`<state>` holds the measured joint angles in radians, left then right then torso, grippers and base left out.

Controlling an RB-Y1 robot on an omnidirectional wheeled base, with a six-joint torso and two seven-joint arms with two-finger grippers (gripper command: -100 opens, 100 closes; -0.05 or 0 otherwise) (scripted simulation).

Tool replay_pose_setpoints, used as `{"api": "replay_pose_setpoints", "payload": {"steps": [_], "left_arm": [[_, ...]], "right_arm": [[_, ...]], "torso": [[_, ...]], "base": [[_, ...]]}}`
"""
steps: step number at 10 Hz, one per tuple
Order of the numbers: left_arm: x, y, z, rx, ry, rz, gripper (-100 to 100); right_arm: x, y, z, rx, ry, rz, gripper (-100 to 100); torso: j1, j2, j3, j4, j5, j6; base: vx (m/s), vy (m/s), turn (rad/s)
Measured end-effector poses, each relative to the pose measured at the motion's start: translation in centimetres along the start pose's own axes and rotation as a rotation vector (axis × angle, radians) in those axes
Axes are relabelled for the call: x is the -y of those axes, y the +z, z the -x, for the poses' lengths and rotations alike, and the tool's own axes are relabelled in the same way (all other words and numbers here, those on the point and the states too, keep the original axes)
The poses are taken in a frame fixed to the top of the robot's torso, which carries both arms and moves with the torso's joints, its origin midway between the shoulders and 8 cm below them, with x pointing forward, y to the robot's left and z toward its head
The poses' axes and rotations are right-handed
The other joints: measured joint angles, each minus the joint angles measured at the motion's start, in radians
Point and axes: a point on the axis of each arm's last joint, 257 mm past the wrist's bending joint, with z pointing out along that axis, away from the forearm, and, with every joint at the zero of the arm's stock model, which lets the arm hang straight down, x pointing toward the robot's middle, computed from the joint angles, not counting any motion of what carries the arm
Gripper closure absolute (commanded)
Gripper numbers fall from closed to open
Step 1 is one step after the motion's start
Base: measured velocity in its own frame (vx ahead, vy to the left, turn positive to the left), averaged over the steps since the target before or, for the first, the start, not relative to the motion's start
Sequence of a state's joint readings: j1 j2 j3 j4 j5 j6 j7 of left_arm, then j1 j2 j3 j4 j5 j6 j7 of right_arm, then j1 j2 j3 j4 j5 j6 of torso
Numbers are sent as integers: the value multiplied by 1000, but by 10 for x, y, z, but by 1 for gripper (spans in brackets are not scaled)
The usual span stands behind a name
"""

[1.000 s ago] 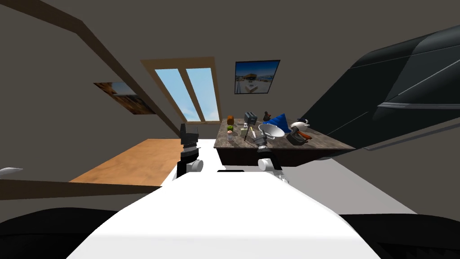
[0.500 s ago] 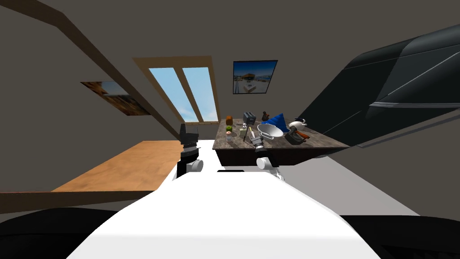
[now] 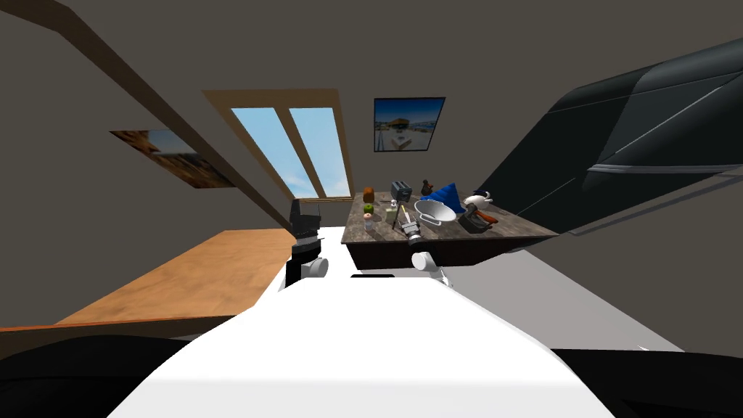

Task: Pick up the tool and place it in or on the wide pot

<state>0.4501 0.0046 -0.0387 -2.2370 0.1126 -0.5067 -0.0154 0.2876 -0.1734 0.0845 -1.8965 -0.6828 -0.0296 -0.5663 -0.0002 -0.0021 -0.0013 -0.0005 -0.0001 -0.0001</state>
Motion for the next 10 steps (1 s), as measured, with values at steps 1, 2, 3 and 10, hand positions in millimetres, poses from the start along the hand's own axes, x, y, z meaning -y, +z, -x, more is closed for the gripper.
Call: {"api": "replay_pose_setpoints", "payload": {"steps": [1,2,3,10], "left_arm": [[0,0,0,0,0,0,0],[0,0,0,0,0,0,0],[0,0,0,0,0,0,0],[0,0,0,0,0,0,0]], "right_arm": [[6,3,1,8,50,-12,-100],[14,4,2,18,99,-24,-100],[21,6,3,24,147,-33,-100],[65,16,-9,53,451,-56,-100]], "torso": [[0,0,0,0,0,0],[0,0,0,0,0,0],[0,1,0,0,0,0],[0,1,1,0,0,0]], "base": [[28,-4,-35],[23,-6,-34],[23,-4,-31],[19,-3,-17]]}}
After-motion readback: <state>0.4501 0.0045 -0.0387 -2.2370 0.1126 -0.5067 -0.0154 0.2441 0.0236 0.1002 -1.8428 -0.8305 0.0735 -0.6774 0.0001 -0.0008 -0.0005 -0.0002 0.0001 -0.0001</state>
